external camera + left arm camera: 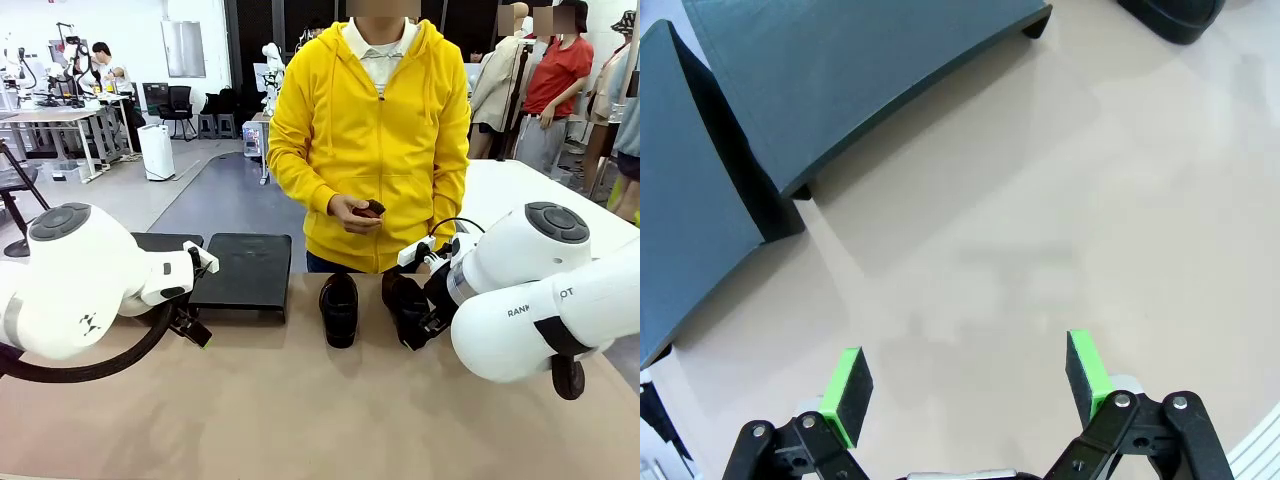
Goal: Organize the shoes by placing them on the stand.
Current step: Pick up one Shoe and place it in the middle of the table.
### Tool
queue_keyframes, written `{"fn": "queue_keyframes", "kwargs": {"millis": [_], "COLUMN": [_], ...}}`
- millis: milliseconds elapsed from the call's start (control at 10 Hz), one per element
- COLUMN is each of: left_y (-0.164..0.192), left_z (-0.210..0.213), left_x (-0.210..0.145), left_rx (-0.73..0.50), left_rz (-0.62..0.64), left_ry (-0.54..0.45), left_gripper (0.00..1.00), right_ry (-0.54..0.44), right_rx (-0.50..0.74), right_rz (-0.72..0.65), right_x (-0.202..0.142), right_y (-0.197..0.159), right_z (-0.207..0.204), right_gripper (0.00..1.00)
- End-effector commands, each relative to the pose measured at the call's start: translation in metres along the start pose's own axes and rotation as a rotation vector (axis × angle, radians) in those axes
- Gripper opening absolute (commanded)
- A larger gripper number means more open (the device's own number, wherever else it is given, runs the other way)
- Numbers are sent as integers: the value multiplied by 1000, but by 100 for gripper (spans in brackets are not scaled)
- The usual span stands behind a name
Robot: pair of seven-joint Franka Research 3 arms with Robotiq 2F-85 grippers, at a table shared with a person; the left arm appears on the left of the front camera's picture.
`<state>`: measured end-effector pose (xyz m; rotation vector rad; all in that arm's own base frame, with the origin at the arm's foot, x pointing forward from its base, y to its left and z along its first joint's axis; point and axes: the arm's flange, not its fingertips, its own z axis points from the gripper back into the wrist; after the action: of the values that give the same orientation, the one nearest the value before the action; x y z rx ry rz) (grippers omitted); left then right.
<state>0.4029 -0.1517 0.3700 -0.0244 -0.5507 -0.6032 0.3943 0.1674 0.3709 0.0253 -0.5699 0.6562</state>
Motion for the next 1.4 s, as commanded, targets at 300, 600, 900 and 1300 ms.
{"fn": "queue_keyframes", "kwargs": {"millis": [300,600,900,1300], "left_y": [0,12,31,82], "left_z": [0,71,178,307], "left_x": [0,14,2,-114], "left_rx": [0,-345,-472,-551], "left_rz": [0,214,285,399], "left_ry": [0,215,181,-44], "left_gripper": [100,100,100,100], "right_ry": [0,198,229,89], "right_rx": [0,189,211,271], "right_rz": [0,-195,-314,-462], "right_x": [0,8,-12,-101], "right_y": [0,-10,-25,-82], "right_z": [0,74,194,308], "right_gripper": [100,100,100,100]}}
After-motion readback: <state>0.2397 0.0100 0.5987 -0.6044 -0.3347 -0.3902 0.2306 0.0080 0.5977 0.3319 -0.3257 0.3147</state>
